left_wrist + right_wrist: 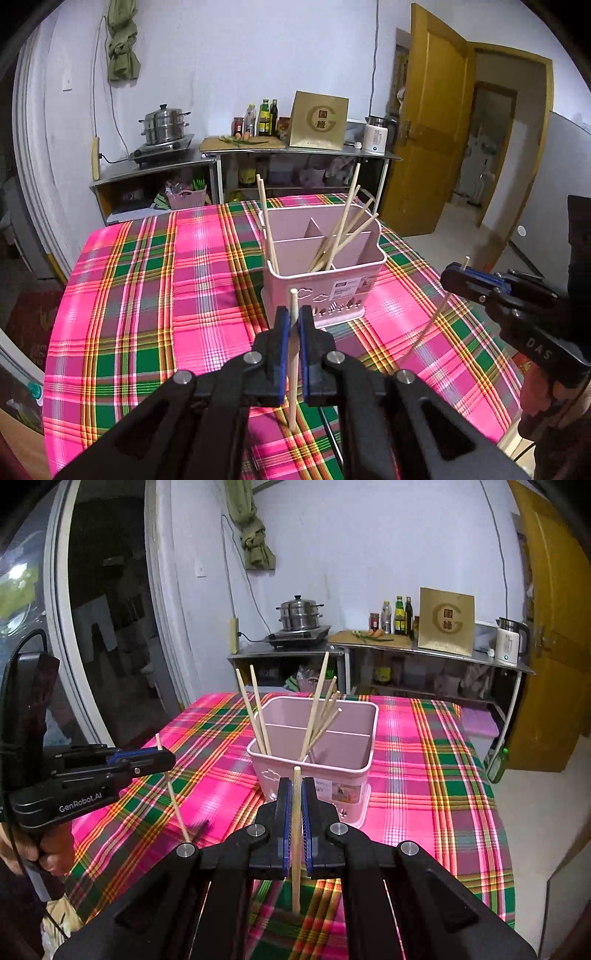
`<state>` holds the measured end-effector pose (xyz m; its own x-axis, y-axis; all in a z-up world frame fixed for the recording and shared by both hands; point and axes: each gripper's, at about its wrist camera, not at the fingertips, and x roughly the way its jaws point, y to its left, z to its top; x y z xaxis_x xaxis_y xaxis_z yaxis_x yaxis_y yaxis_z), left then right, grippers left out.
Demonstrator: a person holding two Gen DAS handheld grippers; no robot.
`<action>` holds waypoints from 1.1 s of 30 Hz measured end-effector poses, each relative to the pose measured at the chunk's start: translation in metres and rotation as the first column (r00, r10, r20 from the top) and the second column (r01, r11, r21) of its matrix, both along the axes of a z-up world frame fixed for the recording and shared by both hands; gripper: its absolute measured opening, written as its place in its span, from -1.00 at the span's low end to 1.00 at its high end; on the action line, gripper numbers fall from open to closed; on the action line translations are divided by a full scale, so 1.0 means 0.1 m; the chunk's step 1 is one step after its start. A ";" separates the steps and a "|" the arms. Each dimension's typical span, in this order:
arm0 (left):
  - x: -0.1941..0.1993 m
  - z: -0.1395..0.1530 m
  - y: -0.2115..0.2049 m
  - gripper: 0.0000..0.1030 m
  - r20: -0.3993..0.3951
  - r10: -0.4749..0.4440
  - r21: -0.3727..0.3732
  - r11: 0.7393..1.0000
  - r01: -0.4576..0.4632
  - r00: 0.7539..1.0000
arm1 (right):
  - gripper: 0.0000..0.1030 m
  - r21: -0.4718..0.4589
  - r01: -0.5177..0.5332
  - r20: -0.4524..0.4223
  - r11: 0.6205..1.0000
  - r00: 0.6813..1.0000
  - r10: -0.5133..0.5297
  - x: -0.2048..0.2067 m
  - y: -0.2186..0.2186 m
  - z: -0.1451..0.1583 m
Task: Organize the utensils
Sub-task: 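Lift the left tool's chopstick over the basket while the right tool carries its chopstick there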
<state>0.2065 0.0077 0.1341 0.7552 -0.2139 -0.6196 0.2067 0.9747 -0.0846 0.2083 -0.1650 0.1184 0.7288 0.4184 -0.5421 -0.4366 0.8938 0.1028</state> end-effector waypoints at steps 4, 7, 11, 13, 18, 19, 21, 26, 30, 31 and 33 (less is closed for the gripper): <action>-0.03 0.03 -0.01 -0.88 0.009 -0.004 -0.001 1.000 0.004 1.000 | -0.90 -0.009 -0.001 0.007 1.000 1.000 0.001 -0.03 0.02 0.03; -0.03 0.06 0.00 -0.88 0.013 -0.009 -0.006 1.000 0.010 1.000 | -0.90 -0.013 -0.002 0.016 1.000 1.000 0.003 -0.06 0.02 0.06; -0.04 0.11 -0.02 -0.88 0.016 -0.020 -0.011 1.000 0.021 1.000 | -0.91 -0.021 -0.010 0.028 1.000 1.000 0.011 -0.07 0.02 0.11; -0.03 0.13 -0.02 -0.89 0.015 -0.028 -0.017 0.999 0.028 1.000 | -0.91 -0.023 -0.013 0.032 1.000 0.999 0.014 -0.08 0.03 0.13; 0.03 0.24 -0.04 -0.89 0.019 -0.043 -0.019 0.999 0.043 0.999 | -0.91 -0.028 -0.019 0.043 0.999 0.999 0.020 -0.05 0.07 0.21; 0.05 0.27 -0.04 -0.88 0.022 -0.044 -0.020 0.999 0.044 0.999 | -0.91 -0.028 -0.020 0.049 0.999 0.999 0.021 -0.05 0.08 0.24; 0.10 0.34 -0.03 -0.88 0.027 -0.046 -0.027 0.999 0.047 0.999 | -0.91 -0.024 -0.020 0.059 1.000 0.998 0.021 -0.02 0.09 0.29; 0.23 0.59 -0.02 -0.89 0.061 -0.048 -0.035 0.998 0.050 0.997 | -0.91 0.003 -0.017 0.091 1.000 0.996 0.017 0.09 0.11 0.51; 0.36 0.77 0.00 -0.89 0.091 -0.047 -0.039 0.998 0.051 0.995 | -0.91 0.036 -0.015 0.113 0.999 0.994 0.011 0.21 0.12 0.67; 0.40 0.81 0.01 -0.88 0.097 -0.046 -0.042 0.998 0.050 0.994 | -0.91 0.041 -0.014 0.117 0.999 0.993 0.009 0.23 0.13 0.70; 0.47 0.87 0.03 -0.89 0.106 -0.041 -0.052 0.998 0.046 0.993 | -0.91 0.066 -0.016 0.125 0.998 0.992 0.008 0.31 0.13 0.77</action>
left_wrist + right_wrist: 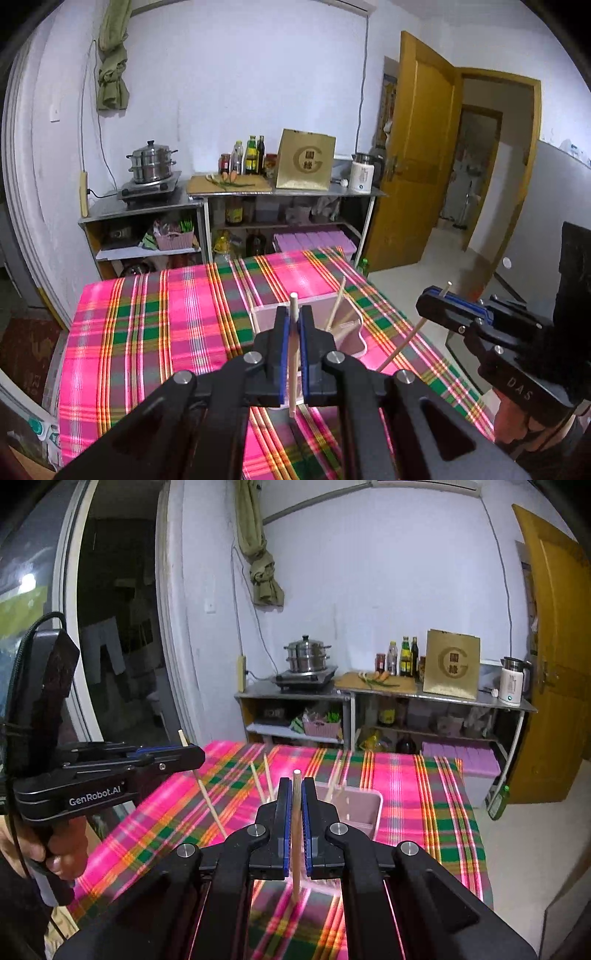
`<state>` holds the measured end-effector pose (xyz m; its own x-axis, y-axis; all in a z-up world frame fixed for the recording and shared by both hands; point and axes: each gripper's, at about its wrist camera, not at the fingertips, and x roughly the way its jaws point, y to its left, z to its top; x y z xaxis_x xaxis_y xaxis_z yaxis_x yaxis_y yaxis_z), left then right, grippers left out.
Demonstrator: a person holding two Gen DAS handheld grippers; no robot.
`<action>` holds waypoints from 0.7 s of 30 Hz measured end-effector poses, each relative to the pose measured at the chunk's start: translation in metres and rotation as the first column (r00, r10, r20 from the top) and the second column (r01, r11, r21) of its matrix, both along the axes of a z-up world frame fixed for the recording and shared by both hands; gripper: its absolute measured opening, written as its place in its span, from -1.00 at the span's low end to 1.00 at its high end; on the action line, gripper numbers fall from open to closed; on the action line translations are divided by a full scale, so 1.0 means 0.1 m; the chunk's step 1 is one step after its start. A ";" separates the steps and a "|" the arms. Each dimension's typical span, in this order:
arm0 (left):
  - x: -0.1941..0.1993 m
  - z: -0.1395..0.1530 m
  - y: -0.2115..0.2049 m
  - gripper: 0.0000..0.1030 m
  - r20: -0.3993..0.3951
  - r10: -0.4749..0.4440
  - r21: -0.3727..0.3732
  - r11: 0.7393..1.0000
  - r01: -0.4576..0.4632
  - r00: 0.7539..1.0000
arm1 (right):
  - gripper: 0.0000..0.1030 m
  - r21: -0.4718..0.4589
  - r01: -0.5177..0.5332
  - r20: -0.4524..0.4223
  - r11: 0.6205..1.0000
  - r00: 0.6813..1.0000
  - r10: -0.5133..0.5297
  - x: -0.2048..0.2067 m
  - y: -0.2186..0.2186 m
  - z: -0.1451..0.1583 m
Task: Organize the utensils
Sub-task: 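Lift the left tool's chopstick over the basket while the right tool carries its chopstick there, then drop both chopsticks into the basket and open both tools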
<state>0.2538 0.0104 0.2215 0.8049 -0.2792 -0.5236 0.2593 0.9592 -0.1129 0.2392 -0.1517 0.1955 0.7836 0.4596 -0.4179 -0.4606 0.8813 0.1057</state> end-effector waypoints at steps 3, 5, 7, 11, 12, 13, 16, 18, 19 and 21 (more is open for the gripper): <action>0.10 0.07 0.03 -0.89 0.015 0.004 -0.010 1.000 -0.004 1.000 | -0.91 0.023 0.003 0.016 1.000 1.000 -0.003 0.08 0.02 0.08; 0.16 0.12 0.05 -0.89 0.022 0.006 -0.015 1.000 -0.005 1.000 | -0.91 0.034 0.002 0.025 0.999 1.000 -0.003 0.13 0.05 0.13; 0.22 0.17 0.06 -0.88 0.032 0.007 -0.019 1.000 -0.006 0.999 | -0.91 0.040 0.007 0.033 0.999 0.999 -0.008 0.19 0.07 0.16; 0.33 0.18 0.08 -0.89 0.050 0.005 -0.031 1.000 -0.003 0.999 | -0.91 0.055 0.016 0.042 0.998 0.999 -0.019 0.32 0.10 0.17; 0.36 0.18 0.08 -0.89 0.053 0.007 -0.032 0.999 -0.005 0.999 | -0.91 0.059 0.018 0.041 0.998 0.999 -0.020 0.35 0.11 0.15; 0.40 0.16 0.08 -0.89 0.051 0.006 -0.032 0.999 -0.005 0.999 | -0.91 0.061 0.021 0.040 0.998 0.999 -0.023 0.38 0.11 0.13; 0.50 0.06 0.07 -0.89 0.041 0.011 -0.025 1.000 -0.010 0.999 | -0.91 0.066 0.029 0.033 0.997 0.999 -0.031 0.47 0.13 0.06; 0.56 -0.02 0.08 -0.89 0.028 0.012 -0.029 1.000 -0.012 1.000 | -0.91 0.070 0.033 0.023 0.997 0.999 -0.035 0.54 0.14 -0.01; 0.60 -0.07 0.07 -0.89 0.022 0.012 -0.033 0.999 -0.012 1.000 | -0.91 0.068 0.036 0.019 0.997 0.999 -0.037 0.57 0.14 -0.05; 0.66 -0.15 0.06 -0.89 0.014 0.013 -0.030 0.999 -0.013 1.000 | -0.91 0.069 0.037 0.003 0.997 0.999 -0.037 0.63 0.17 -0.16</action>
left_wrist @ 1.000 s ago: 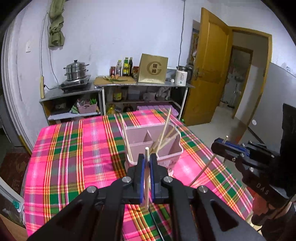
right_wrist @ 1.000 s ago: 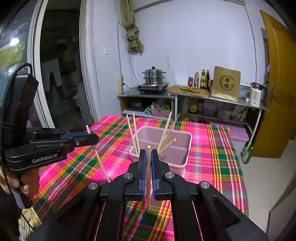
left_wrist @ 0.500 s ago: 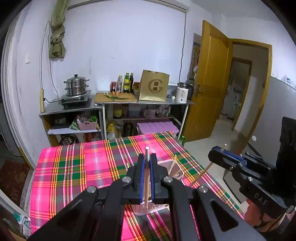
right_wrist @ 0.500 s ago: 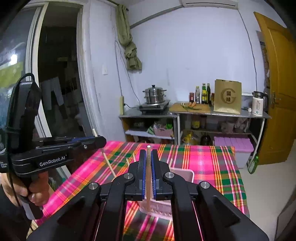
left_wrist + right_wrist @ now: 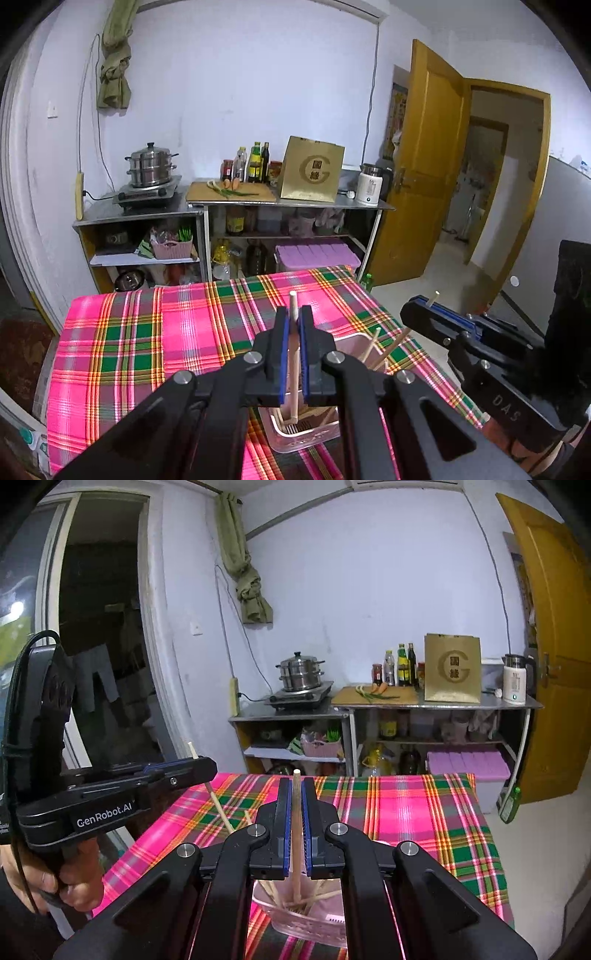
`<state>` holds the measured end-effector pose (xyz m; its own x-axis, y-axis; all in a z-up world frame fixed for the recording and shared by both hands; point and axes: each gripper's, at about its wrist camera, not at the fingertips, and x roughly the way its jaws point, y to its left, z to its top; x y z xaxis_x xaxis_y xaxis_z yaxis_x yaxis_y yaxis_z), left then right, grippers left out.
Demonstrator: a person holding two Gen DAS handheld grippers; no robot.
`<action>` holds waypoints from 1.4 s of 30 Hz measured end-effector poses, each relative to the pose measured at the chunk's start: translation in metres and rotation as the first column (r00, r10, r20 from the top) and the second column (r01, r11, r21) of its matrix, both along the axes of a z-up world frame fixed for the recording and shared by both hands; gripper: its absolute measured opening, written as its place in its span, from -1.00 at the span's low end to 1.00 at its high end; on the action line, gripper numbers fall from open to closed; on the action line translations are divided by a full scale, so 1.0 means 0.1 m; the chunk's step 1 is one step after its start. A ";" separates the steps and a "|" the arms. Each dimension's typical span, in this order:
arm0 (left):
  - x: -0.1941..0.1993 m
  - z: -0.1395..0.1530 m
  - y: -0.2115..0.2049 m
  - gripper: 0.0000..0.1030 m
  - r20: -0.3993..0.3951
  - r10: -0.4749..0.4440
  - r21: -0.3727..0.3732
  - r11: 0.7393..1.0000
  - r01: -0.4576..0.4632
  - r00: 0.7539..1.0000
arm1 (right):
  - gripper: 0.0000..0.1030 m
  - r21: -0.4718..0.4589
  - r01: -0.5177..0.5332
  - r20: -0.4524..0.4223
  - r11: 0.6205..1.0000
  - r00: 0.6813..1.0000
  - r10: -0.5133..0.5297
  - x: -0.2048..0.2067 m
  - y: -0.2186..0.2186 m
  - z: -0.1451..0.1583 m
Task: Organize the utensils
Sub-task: 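Drop both chopsticks into the basket and open both tools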
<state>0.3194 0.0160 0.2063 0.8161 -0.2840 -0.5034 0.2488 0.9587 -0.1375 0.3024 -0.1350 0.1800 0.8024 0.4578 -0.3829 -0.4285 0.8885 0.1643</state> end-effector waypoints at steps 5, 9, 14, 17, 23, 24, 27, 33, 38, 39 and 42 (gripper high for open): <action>0.08 -0.23 -0.03 -0.89 -0.028 -0.006 0.000 1.000 0.006 1.000 | -0.91 0.000 -0.003 -0.027 1.000 1.000 0.003 0.09 0.02 -0.18; 0.15 -0.43 -0.05 -0.89 -0.065 0.001 0.004 1.000 -0.001 0.998 | -0.91 -0.010 -0.001 -0.055 1.000 0.999 0.000 0.14 0.03 -0.34; 0.10 -0.50 -0.05 -0.89 -0.060 -0.001 0.009 1.000 0.002 0.998 | -0.91 -0.032 0.000 -0.095 0.999 0.995 -0.003 0.18 0.05 -0.52; 0.09 -0.51 -0.06 -0.88 -0.058 0.005 0.017 1.000 -0.004 0.998 | -0.91 -0.043 -0.004 -0.117 0.999 0.993 -0.001 0.20 0.05 -0.60; 0.04 -0.49 -0.08 -0.88 -0.061 -0.006 0.035 0.999 0.008 0.998 | -0.90 -0.059 -0.012 -0.147 0.998 0.989 0.004 0.20 0.07 -0.68; 0.06 -0.49 -0.08 -0.88 -0.063 -0.008 0.037 0.999 0.010 0.998 | -0.90 -0.065 -0.012 -0.152 0.998 0.988 0.002 0.20 0.06 -0.68; 0.01 -0.47 -0.06 -0.75 -0.064 -0.011 0.033 0.999 0.013 0.998 | -0.79 -0.073 -0.008 -0.144 0.997 0.990 -0.003 0.16 0.04 -0.65; -0.12 -0.42 -0.01 -0.52 -0.048 -0.004 0.024 1.000 0.005 0.999 | -0.66 -0.067 0.004 -0.129 0.998 0.992 -0.013 0.05 -0.03 -0.58; -0.36 -0.38 0.08 -0.51 -0.027 0.007 0.004 1.000 -0.007 1.000 | -0.66 -0.063 0.008 -0.101 0.998 0.995 -0.014 -0.15 -0.12 -0.49; -0.41 -0.38 0.09 -0.50 -0.022 0.009 0.003 1.000 -0.009 1.000 | -0.66 -0.060 0.009 -0.093 0.998 0.996 -0.015 -0.21 -0.15 -0.47; -0.61 -0.39 0.15 -0.49 -0.013 0.018 -0.006 1.000 -0.018 1.000 | -0.66 -0.057 0.011 -0.075 0.998 0.997 -0.015 -0.38 -0.23 -0.45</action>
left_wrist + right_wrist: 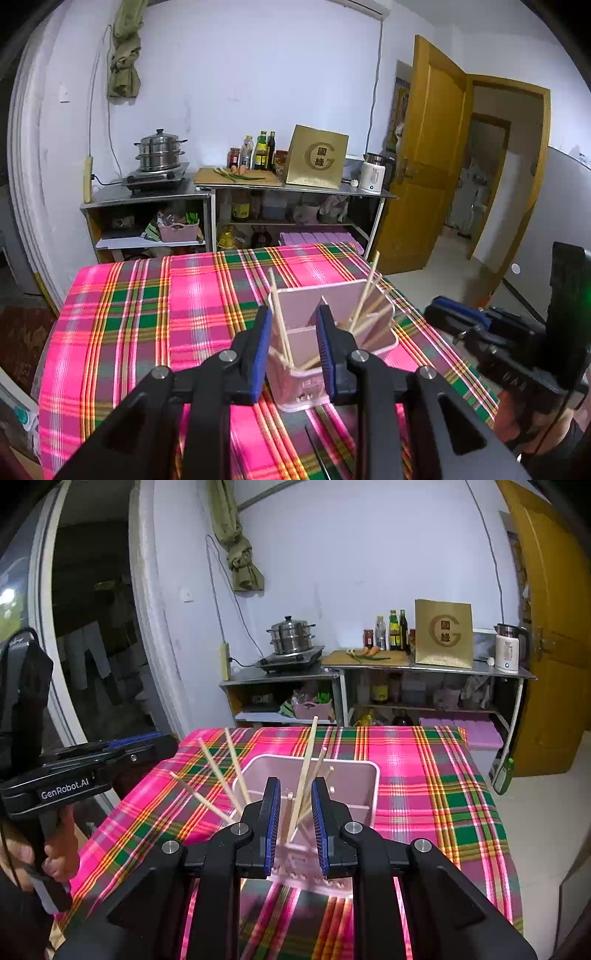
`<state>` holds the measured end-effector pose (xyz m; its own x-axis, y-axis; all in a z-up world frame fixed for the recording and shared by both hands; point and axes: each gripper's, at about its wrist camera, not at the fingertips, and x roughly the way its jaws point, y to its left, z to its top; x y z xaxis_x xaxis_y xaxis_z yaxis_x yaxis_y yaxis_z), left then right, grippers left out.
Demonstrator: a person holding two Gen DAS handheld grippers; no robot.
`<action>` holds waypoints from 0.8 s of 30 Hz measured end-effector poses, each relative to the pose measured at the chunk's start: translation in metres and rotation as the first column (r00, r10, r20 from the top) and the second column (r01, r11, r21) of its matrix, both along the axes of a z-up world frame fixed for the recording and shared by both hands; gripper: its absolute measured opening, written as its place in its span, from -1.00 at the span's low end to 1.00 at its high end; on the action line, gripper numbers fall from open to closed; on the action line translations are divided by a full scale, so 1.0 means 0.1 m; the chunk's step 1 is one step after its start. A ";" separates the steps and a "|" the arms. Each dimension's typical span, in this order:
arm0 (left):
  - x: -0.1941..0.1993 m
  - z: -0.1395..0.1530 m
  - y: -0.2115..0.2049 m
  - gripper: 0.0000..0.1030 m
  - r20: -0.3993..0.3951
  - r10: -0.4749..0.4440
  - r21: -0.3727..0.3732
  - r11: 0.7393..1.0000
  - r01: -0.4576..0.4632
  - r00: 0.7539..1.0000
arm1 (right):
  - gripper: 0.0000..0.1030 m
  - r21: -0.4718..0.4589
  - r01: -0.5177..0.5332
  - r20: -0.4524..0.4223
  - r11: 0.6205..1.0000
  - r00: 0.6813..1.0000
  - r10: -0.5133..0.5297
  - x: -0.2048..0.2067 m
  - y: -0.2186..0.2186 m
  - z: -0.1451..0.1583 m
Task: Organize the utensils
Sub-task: 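Drop both chopsticks into the basket and open both tools, then move both open tools down toward the dark chopsticks on the tablecloth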
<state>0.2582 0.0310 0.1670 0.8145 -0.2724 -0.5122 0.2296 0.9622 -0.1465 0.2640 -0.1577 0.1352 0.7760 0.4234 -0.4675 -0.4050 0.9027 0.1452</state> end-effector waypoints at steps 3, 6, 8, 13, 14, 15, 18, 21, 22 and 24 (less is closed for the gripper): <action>-0.24 -0.05 0.04 -0.49 0.014 0.014 0.004 1.000 -0.014 1.000 | -0.66 0.012 -0.004 0.015 1.000 1.000 0.004 -0.25 -0.09 -0.01; -0.47 -0.15 0.10 -0.48 0.015 0.028 -0.001 1.000 -0.028 1.000 | -0.66 0.013 -0.007 0.026 1.000 1.000 0.007 -0.49 -0.14 -0.06; -0.61 -0.24 0.12 -0.47 0.008 0.037 -0.004 0.999 -0.037 0.999 | -0.66 0.013 -0.011 0.019 1.000 1.000 0.011 -0.65 -0.16 -0.13; -0.94 -0.53 0.17 -0.46 -0.022 0.058 -0.012 0.998 -0.058 0.998 | -0.66 0.014 -0.014 0.007 1.000 1.000 0.014 -0.99 -0.21 -0.30; -1.00 -0.59 0.17 -0.46 -0.026 0.066 -0.007 0.998 -0.067 0.997 | -0.66 0.014 -0.015 -0.001 1.000 1.000 0.015 -1.07 -0.22 -0.36; -1.06 -0.64 0.18 -0.46 -0.028 0.070 -0.006 0.998 -0.070 0.997 | -0.66 0.012 -0.018 -0.007 1.000 1.000 0.018 -1.13 -0.22 -0.40; -1.21 -0.76 0.20 -0.46 -0.045 0.075 -0.013 0.997 -0.075 0.996 | -0.66 0.011 -0.019 -0.025 1.000 1.000 0.019 -1.25 -0.27 -0.49; -1.38 -0.88 0.18 -0.46 -0.049 0.085 0.003 0.996 -0.085 0.995 | -0.66 0.021 -0.015 -0.043 1.000 0.999 0.016 -1.39 -0.31 -0.58; -1.41 -0.91 0.18 -0.46 -0.053 0.085 0.007 0.996 -0.085 0.995 | -0.66 0.022 -0.014 -0.047 1.000 0.999 0.015 -1.42 -0.32 -0.60; -1.49 -0.97 0.18 -0.46 -0.063 0.082 0.004 0.997 -0.082 0.995 | -0.66 0.023 -0.012 -0.052 1.000 0.999 0.013 -1.48 -0.33 -0.63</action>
